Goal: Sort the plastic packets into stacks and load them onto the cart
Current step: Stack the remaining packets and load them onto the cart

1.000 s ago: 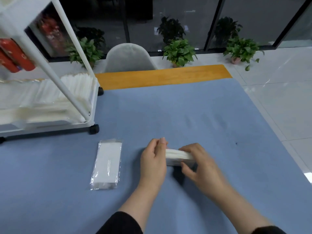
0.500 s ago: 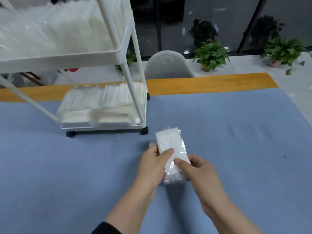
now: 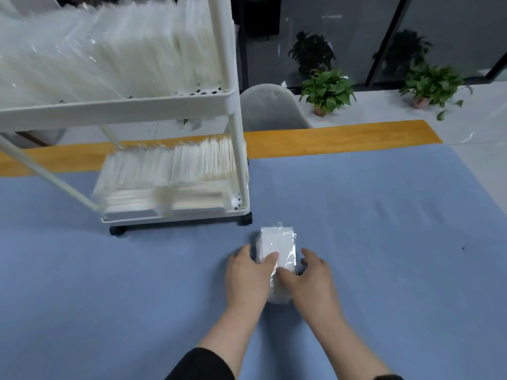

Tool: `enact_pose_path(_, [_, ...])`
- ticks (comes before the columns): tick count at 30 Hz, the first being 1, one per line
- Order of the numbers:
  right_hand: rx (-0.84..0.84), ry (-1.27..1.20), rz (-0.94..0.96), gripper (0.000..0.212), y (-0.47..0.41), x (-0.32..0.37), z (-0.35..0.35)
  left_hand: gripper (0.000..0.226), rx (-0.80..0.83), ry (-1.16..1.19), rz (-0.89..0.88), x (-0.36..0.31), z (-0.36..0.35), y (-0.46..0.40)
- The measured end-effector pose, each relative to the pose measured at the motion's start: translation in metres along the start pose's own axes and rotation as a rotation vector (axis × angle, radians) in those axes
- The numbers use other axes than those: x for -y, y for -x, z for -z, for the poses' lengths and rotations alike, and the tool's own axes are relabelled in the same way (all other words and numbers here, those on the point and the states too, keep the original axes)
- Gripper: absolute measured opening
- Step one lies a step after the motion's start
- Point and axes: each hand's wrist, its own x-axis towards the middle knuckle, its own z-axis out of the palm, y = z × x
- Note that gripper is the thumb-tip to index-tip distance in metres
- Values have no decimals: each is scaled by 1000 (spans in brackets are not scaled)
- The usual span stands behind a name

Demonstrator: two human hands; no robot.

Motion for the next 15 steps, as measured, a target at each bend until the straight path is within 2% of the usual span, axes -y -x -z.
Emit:
enact_pose_path(1, [15, -27, -28, 68, 0, 4, 1, 56, 22, 34, 7, 0, -2, -1])
enact_pose_path(4, [55, -90, -56, 34, -3, 13, 2, 37, 68, 120, 40, -6, 2, 1])
enact_pose_path(8, [68, -21, -100, 31, -11, 14, -2, 25, 135, 205, 106, -14, 0, 4])
enact_pose_path(11, [100, 32, -130, 31, -20, 17, 1, 31, 136, 265, 161, -20, -3, 0])
enact_pose_path(15, [178, 28, -106, 13, -33, 26, 11, 49, 164, 250, 246, -31, 1, -5])
